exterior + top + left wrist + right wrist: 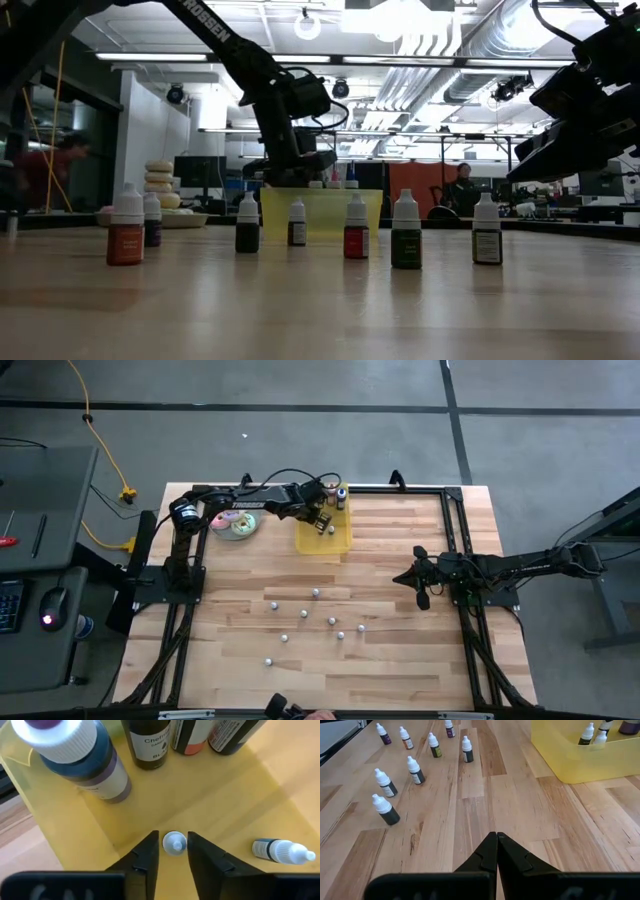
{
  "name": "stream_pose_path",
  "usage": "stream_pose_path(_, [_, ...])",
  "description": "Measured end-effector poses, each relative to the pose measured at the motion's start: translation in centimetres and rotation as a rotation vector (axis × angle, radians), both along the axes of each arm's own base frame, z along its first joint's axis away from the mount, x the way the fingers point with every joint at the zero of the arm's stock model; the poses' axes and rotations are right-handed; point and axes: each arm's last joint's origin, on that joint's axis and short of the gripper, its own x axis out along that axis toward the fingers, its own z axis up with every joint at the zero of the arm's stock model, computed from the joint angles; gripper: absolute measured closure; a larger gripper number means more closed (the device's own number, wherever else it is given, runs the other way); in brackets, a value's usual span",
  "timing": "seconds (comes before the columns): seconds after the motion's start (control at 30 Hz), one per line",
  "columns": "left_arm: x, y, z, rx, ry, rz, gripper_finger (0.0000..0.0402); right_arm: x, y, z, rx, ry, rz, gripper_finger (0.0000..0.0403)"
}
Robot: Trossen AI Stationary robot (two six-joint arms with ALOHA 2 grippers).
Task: Pick & Place food coloring
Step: Put the bottom small red food coloring bottle into the yellow bin, then put the top small purple food coloring bottle into the yellow bin
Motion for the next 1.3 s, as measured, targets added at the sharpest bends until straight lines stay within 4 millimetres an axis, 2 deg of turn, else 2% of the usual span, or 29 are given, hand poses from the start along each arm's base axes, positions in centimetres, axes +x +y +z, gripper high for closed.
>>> stream_pose_path(0.17, [0.0,0.0,0.0,0.001,0.001,-0.001,0.0285,0.0,0.0,0.0,0.0,0.0,0.0,0.0402])
stream_pose_path(0.37, [0.0,0.1,0.0,0.012,0.01,-0.005,0.0283,0.0,0.0,0.0,0.0,0.0,0.0,0.0402])
stream_pose_path(0.47, [0.1,0.2,0.7,0.019,0.027,-0.026,0.0282,0.0,0.0,0.0,0.0,0.0,0.0,0.0402])
stream_pose_path(0.63, [0.8,0.5,2.9,0.058,0.026,-0.076,0.0282,0.0,0.0,0.0,0.0,0.0,0.0,0.0402])
stream_pose_path(0.83, [0.7,-0.1,8.1,0.167,-0.027,-0.122,0.0282,0.0,0.0,0.0,0.0,0.0,0.0,0.0402])
stream_pose_path(1.07, [-1.7,-3.0,13.4,0.267,-0.02,-0.152,0.0282,0.0,0.0,0.0,0.0,0.0,0.0,0.0402])
stream_pose_path(1.17, [-2.9,-4.7,14.5,0.229,0.012,-0.191,0.0281,0.0,0.0,0.0,0.0,0.0,0.0,0.0402])
stream_pose_path(1.3, [-4.4,-6.9,15.6,0.09,0.0,-0.269,0.0281,0.0,0.0,0.0,0.0,0.0,0.0,0.0402])
